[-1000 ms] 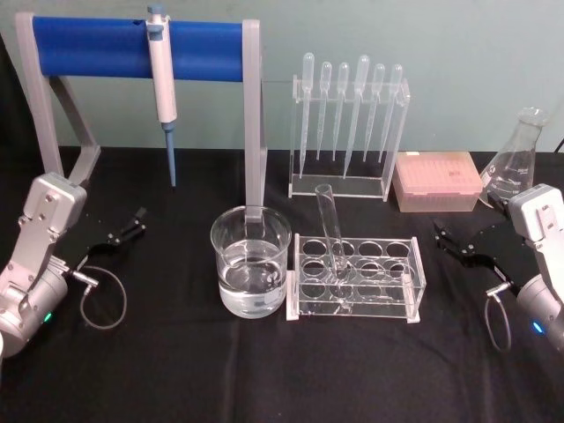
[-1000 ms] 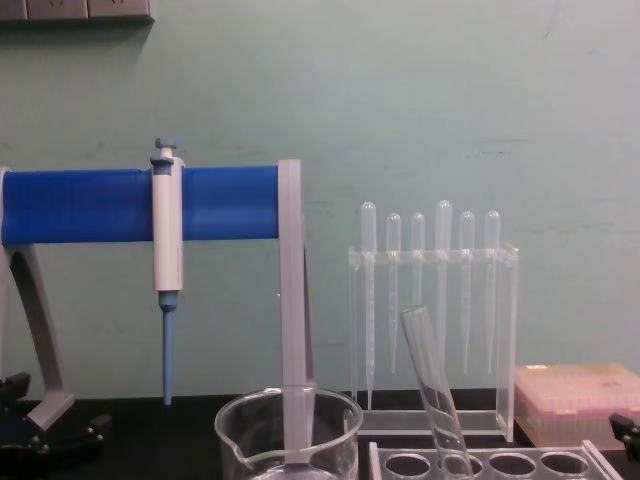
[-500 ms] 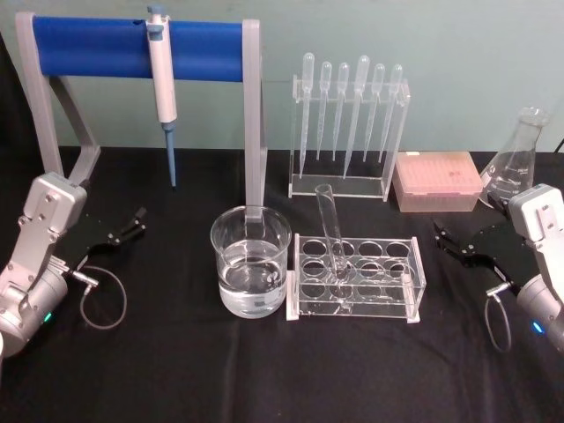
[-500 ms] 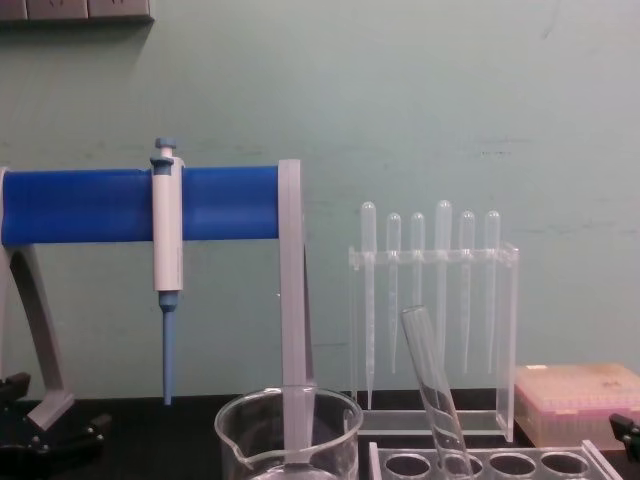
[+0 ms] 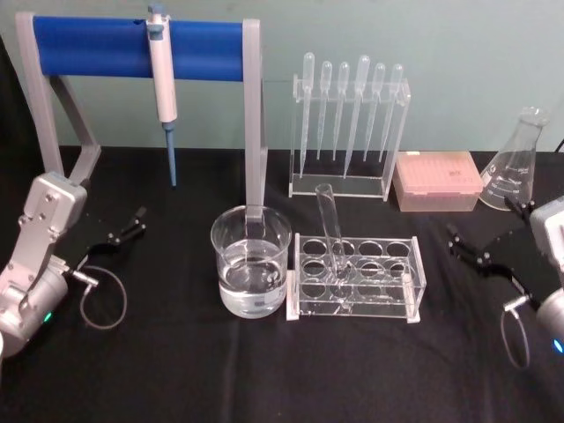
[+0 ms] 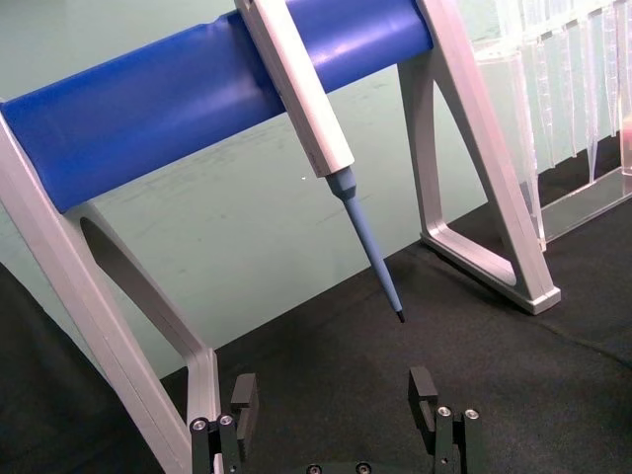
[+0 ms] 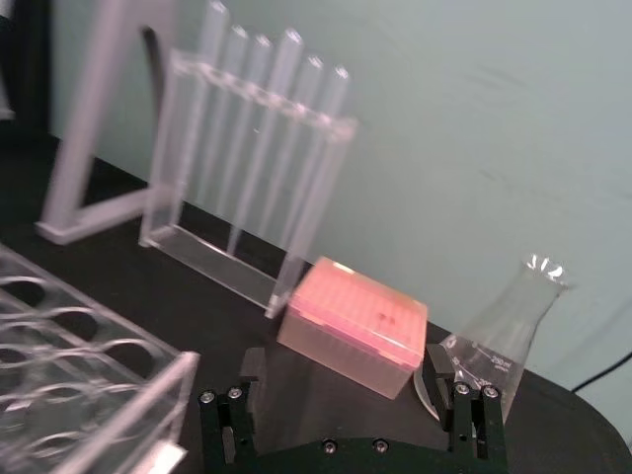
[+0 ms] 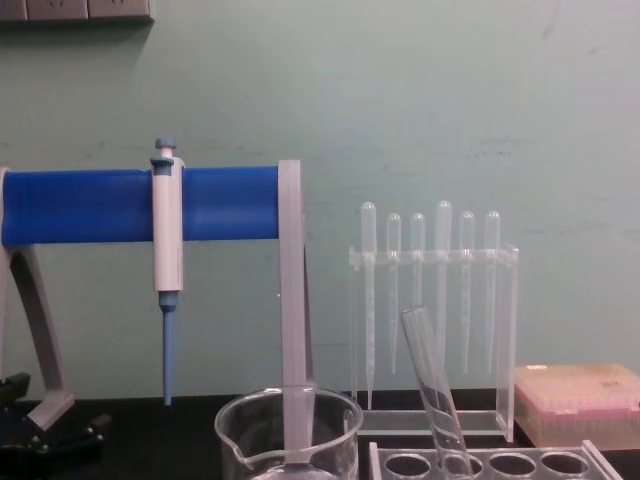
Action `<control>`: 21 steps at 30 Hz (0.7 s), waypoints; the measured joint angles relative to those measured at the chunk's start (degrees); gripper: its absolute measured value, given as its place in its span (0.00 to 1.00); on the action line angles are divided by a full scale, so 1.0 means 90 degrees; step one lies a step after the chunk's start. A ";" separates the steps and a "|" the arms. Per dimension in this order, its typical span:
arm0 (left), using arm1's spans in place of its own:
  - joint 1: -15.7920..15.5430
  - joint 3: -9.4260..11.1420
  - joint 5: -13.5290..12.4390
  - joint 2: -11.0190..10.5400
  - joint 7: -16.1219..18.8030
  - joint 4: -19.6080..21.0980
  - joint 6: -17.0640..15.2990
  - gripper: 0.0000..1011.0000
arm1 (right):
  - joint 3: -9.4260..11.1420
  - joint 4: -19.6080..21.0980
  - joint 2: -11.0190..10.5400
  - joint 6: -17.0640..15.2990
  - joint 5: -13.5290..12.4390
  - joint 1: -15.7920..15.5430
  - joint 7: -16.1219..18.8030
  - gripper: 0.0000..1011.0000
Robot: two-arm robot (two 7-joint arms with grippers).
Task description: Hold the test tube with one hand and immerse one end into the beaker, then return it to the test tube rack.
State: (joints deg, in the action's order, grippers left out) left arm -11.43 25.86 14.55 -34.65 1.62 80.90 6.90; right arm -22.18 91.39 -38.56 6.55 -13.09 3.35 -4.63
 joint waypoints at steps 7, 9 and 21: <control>0.0000 0.0000 0.0000 0.0000 0.0000 0.0000 0.0000 0.99 | 0.0198 0.1141 -0.0369 -0.0095 -0.0345 -0.0692 0.0399 0.99; 0.0000 0.0000 0.0000 0.0000 0.0000 0.0000 0.0000 0.99 | 0.0177 0.1330 -0.0376 -0.0132 -0.0577 -0.0710 0.0725 0.99; 0.0000 0.0000 -0.0001 0.0000 0.0000 0.0000 0.0000 0.99 | -0.0483 0.1096 0.0359 -0.1087 -0.1085 0.0524 0.2168 0.99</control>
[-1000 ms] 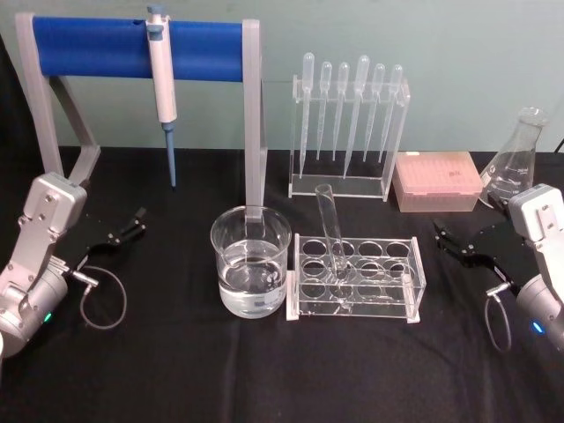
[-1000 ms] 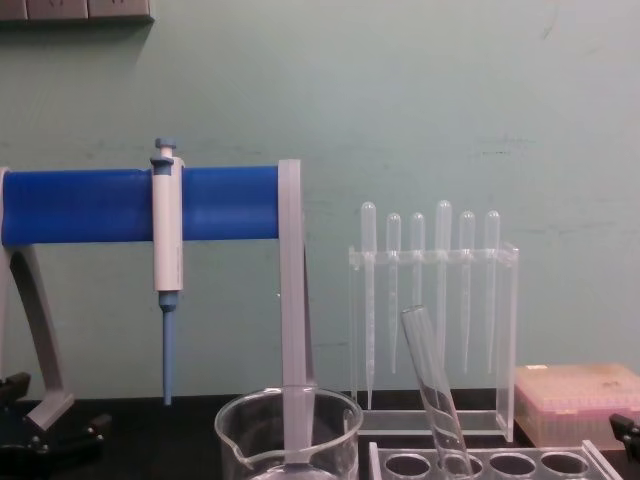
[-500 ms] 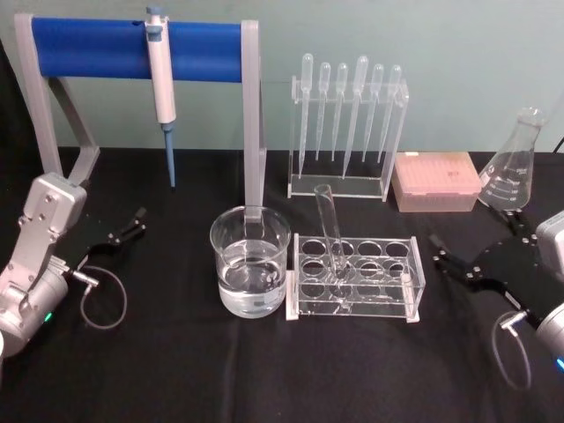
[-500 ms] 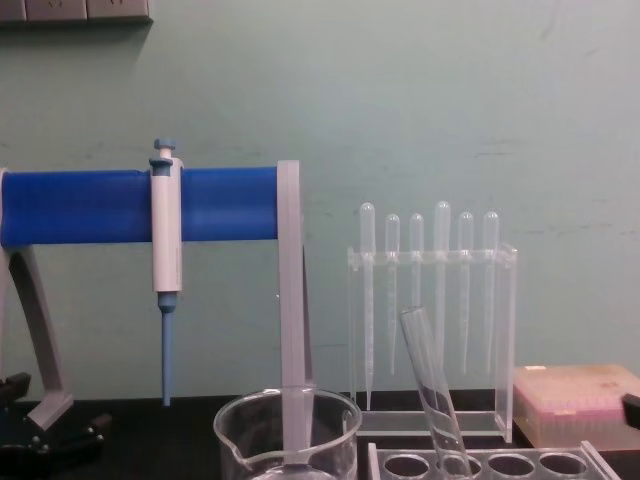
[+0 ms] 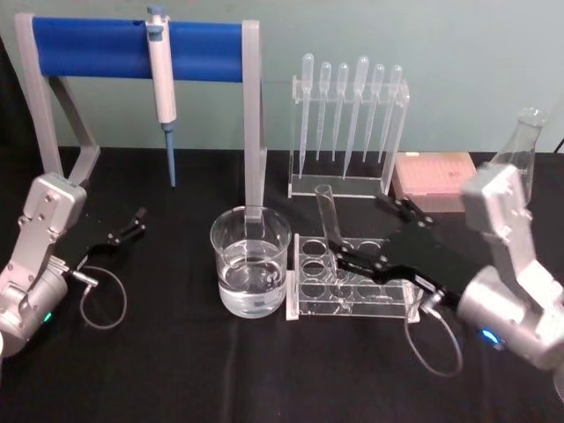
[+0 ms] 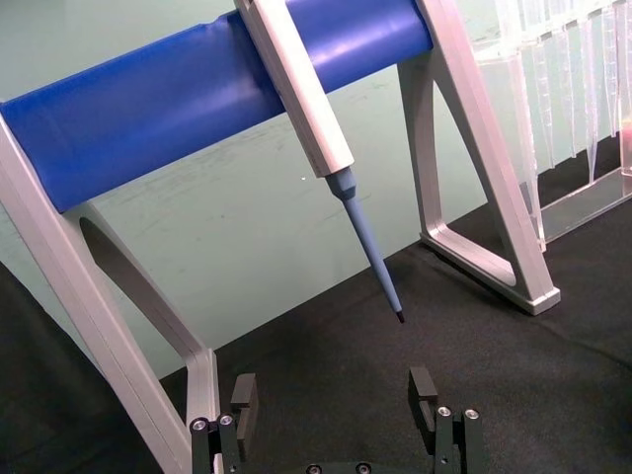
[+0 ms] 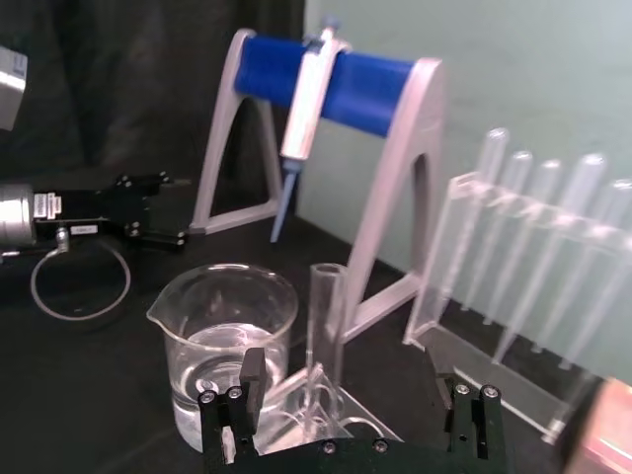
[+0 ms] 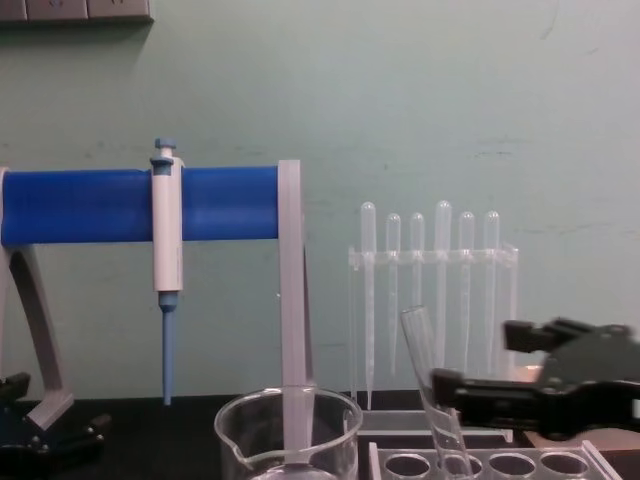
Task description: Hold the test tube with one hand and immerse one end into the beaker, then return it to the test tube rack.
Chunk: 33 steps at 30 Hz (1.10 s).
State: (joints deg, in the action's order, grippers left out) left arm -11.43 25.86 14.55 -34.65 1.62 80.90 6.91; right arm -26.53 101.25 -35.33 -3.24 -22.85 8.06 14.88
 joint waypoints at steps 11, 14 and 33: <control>0.0000 0.0000 0.0001 0.0000 0.0000 0.0000 0.0000 0.99 | -0.0470 -0.0780 0.0549 -0.1458 0.0067 0.1315 0.0831 0.99; 0.0000 0.0000 0.0000 0.0000 0.0000 0.0000 0.0000 0.99 | -0.0520 -0.0907 0.0637 -0.1627 0.0134 0.1476 0.0921 0.99; 0.0000 0.0000 0.0000 0.0000 0.0000 0.0000 0.0000 0.99 | -0.0272 -0.0734 0.0733 -0.1847 0.0276 0.1371 0.1055 0.81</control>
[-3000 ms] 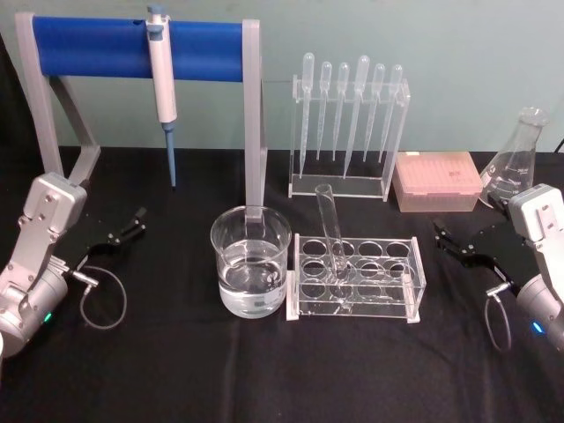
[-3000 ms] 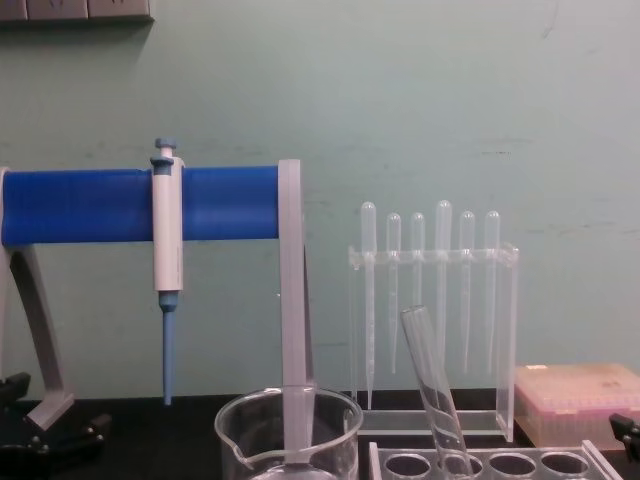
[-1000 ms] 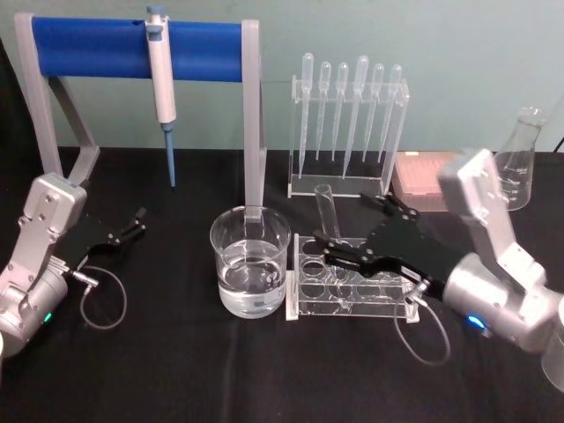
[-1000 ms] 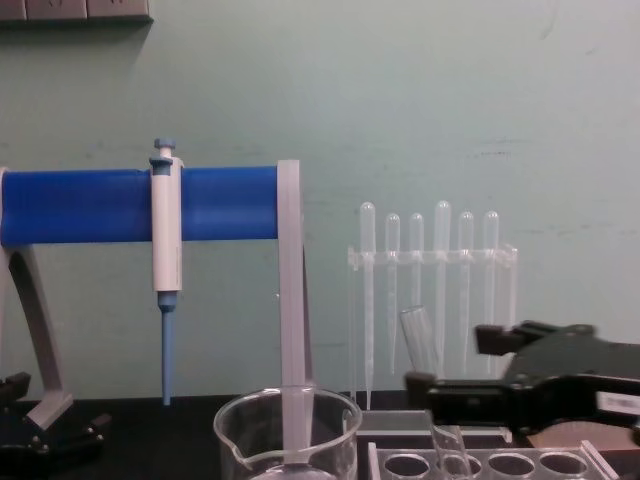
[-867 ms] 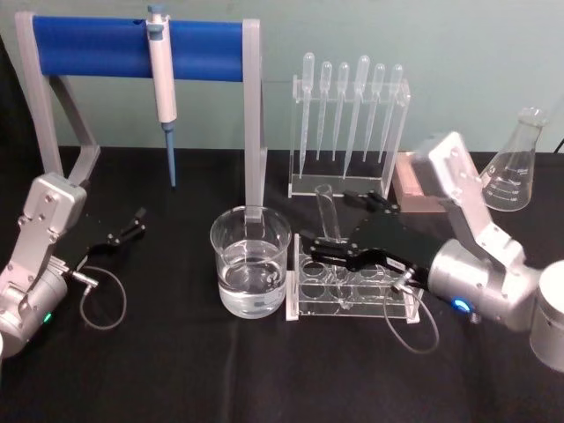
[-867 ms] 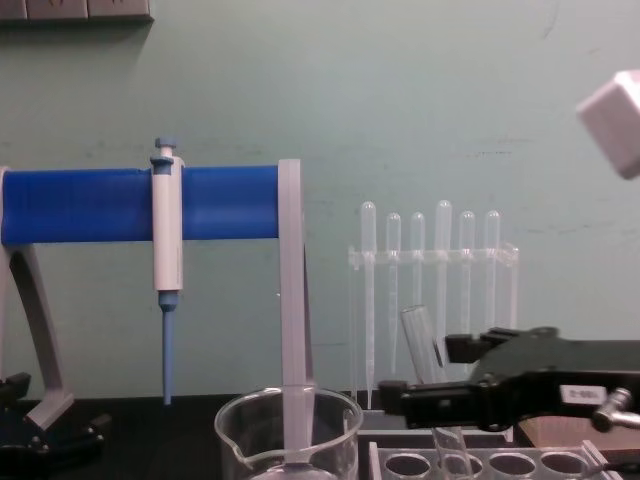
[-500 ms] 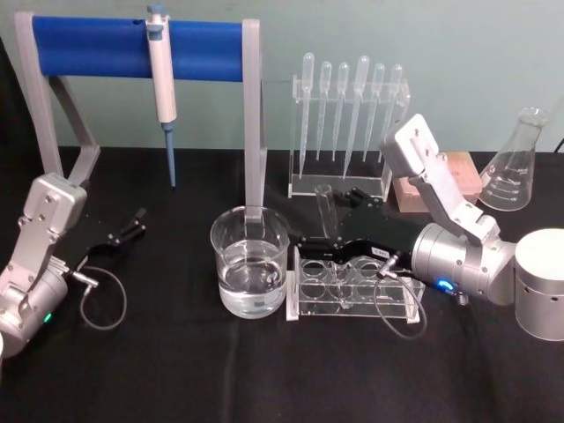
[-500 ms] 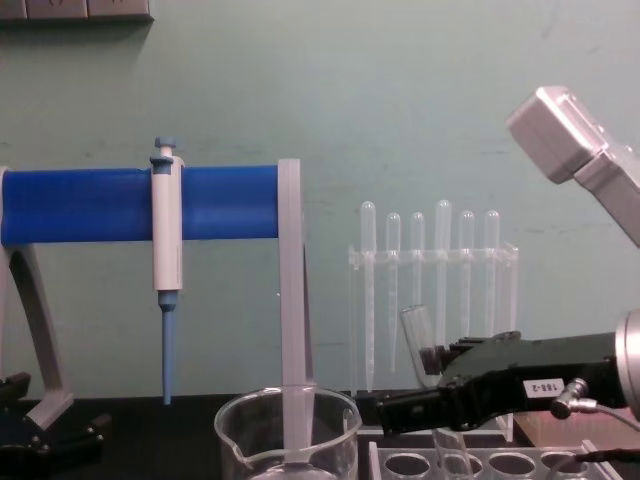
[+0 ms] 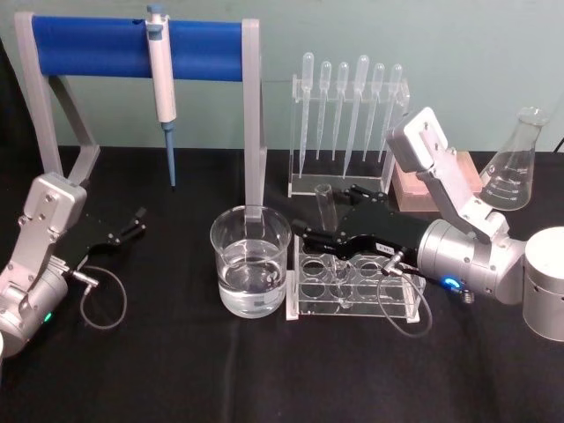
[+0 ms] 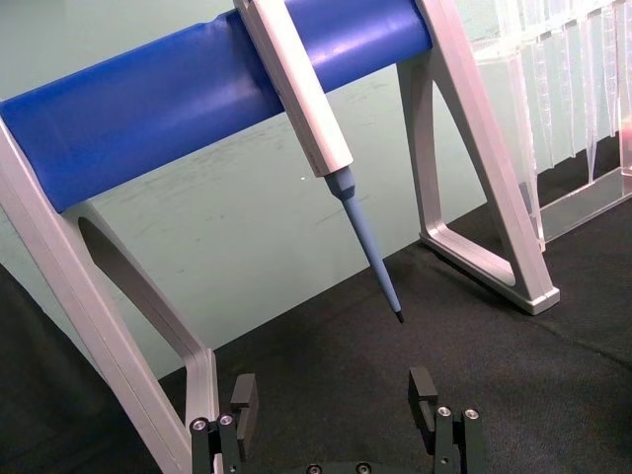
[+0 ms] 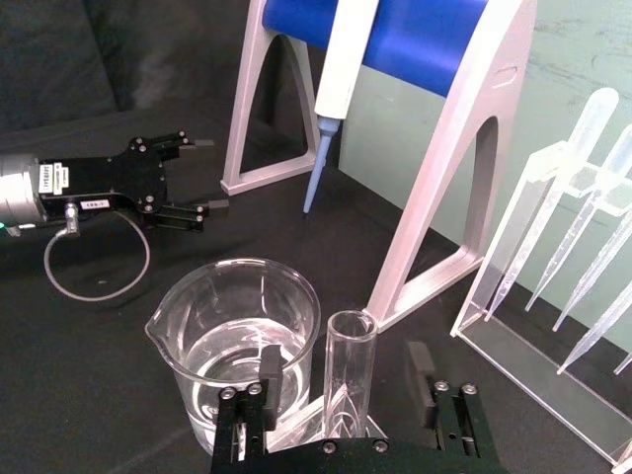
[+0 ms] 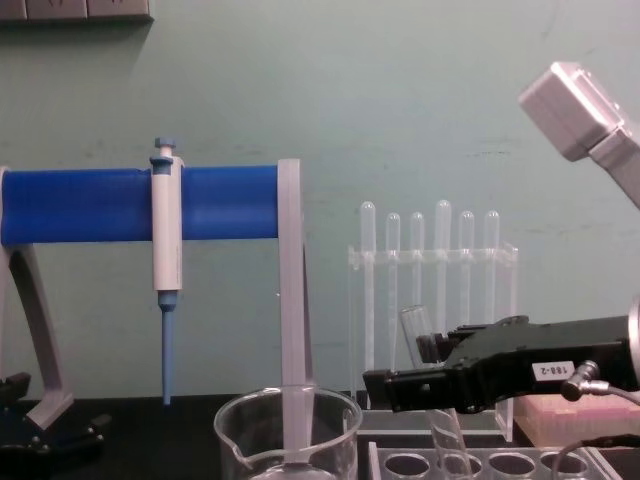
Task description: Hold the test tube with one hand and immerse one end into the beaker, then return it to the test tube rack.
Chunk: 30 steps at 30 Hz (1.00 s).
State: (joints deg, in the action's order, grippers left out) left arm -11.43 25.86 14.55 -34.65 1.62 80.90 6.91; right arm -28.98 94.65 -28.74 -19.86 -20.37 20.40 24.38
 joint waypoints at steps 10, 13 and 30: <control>0.0000 0.0000 0.0000 0.0000 0.0000 0.0000 0.0000 0.99 | 0.0109 0.0086 -0.0010 -0.0036 0.0001 -0.0113 -0.0002 0.50; 0.0000 0.0000 0.0000 0.0000 0.0000 0.0000 0.0000 0.99 | 0.0174 0.0146 -0.0004 -0.0037 -0.0024 -0.0175 -0.0009 0.40; 0.0000 0.0000 0.0000 0.0000 0.0000 0.0000 0.0000 0.99 | 0.0754 0.1008 -0.0122 0.0279 -0.0659 -0.0810 -0.0195 0.22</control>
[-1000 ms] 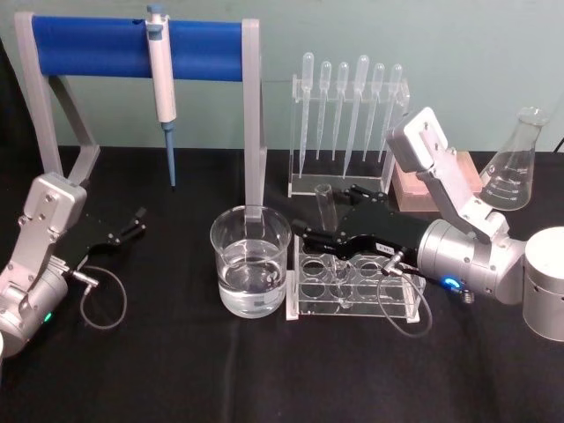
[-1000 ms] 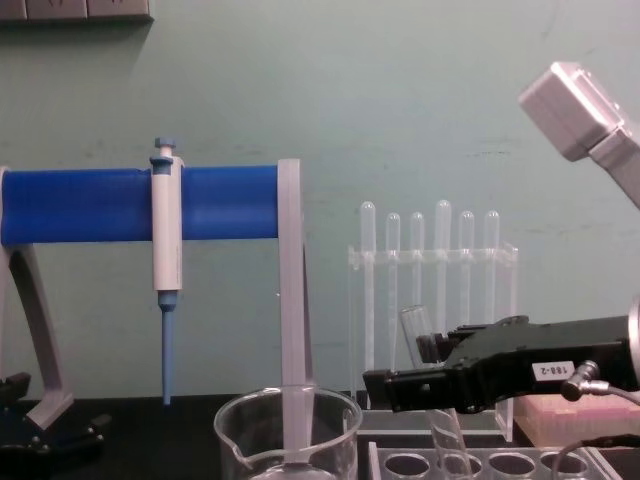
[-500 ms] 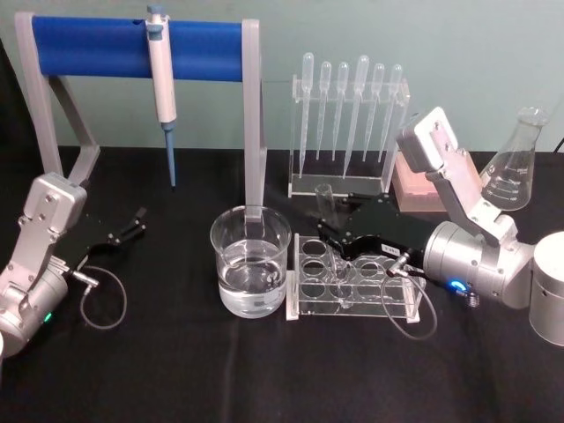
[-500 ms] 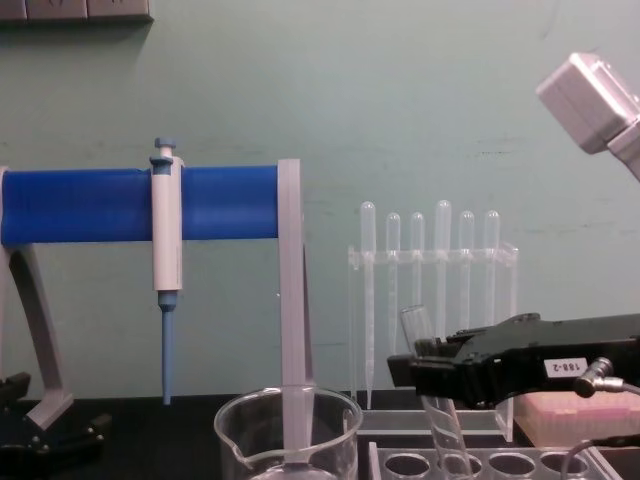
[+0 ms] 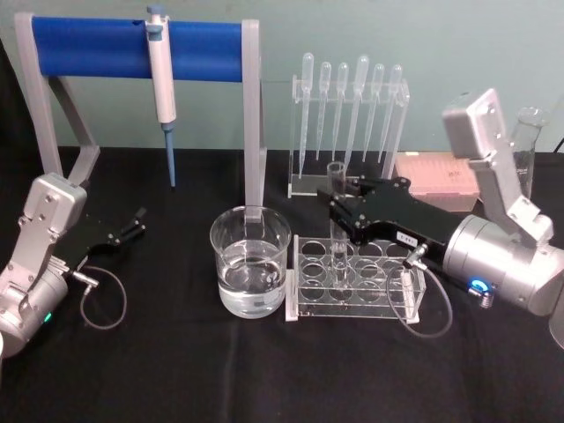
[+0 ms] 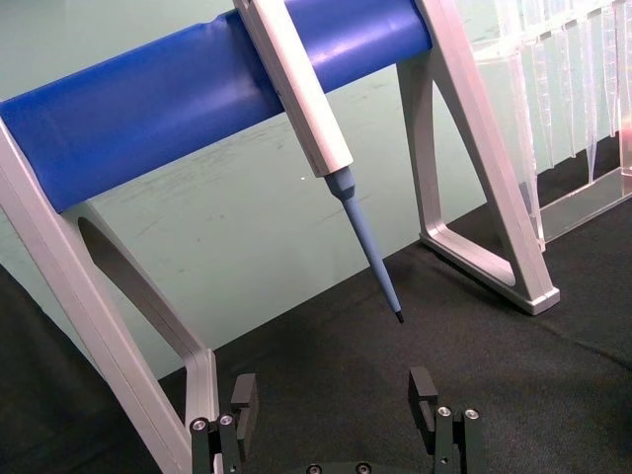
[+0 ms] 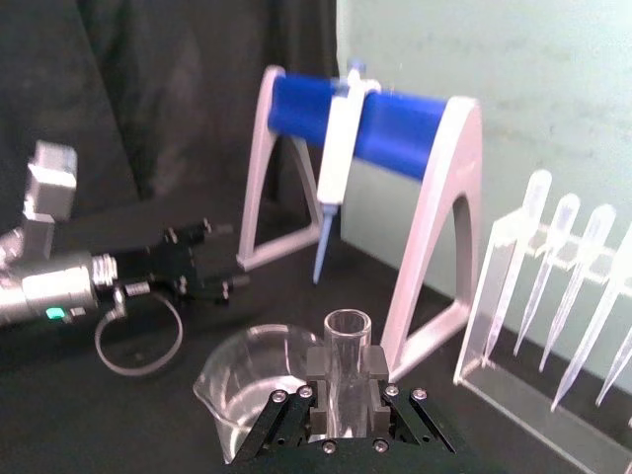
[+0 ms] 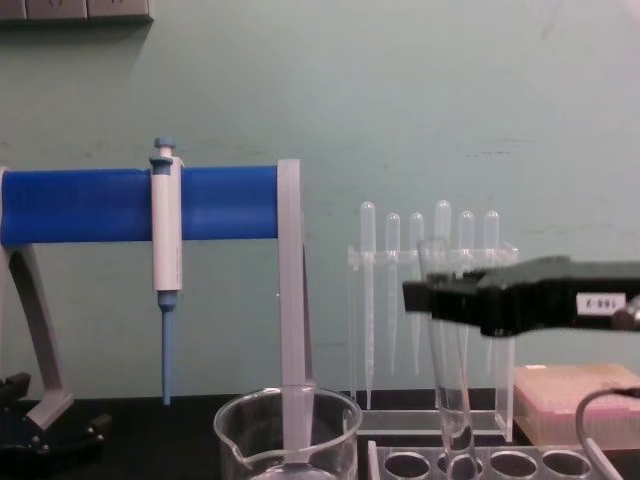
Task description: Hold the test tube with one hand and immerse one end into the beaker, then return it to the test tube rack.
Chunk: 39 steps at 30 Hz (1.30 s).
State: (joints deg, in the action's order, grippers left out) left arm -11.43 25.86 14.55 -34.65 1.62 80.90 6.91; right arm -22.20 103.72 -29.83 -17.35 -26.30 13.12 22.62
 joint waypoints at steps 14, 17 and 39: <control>0.0000 0.0000 0.0000 0.0001 0.0000 0.0000 0.0000 0.99 | 0.0181 0.0458 -0.0155 0.0236 -0.0226 -0.0136 -0.0200 0.22; 0.0000 0.0000 0.0000 0.0000 0.0000 0.0000 0.0000 0.99 | 0.0168 0.0449 -0.0169 0.0288 -0.0212 -0.0132 -0.0219 0.22; 0.0000 0.0000 0.0000 0.0000 0.0000 0.0000 0.0000 0.99 | 0.0171 0.0447 -0.0157 0.0261 -0.0212 -0.0132 -0.0212 0.22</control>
State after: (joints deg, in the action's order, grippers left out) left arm -11.43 25.86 14.55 -34.65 1.62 80.90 6.91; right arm -20.65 107.75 -31.25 -15.00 -28.21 11.93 20.71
